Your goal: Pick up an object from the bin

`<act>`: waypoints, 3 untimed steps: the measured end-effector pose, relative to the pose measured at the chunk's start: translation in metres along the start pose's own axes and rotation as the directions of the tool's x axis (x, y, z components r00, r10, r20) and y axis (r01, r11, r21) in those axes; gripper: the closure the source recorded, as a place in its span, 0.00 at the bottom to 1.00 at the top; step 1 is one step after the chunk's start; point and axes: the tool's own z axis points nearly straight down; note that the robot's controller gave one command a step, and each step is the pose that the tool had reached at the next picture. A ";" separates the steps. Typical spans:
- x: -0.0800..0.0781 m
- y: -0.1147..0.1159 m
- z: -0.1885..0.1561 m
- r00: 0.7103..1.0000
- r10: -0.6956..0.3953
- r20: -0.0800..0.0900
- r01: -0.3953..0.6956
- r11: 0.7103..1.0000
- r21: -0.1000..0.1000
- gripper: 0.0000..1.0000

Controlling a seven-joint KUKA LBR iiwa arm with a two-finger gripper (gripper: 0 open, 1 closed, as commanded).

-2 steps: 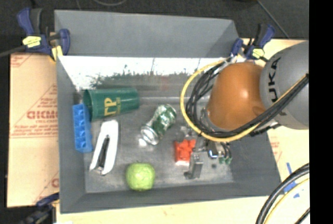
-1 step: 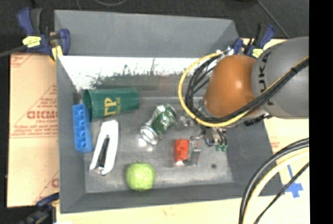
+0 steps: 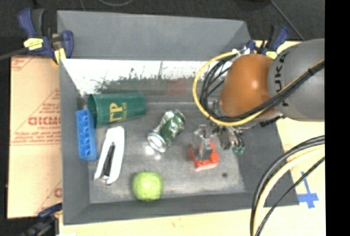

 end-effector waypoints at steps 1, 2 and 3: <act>0.000 0.000 0.000 1.000 0.001 0.000 -0.001 1.000 0.000 0.00; 0.000 0.000 0.000 1.000 0.002 0.000 -0.002 1.000 -0.001 1.00; 0.000 0.000 0.000 1.000 0.003 0.000 -0.003 1.000 -0.001 0.00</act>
Offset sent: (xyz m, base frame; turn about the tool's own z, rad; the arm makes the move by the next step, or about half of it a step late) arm 0.0000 0.0000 0.0000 0.0000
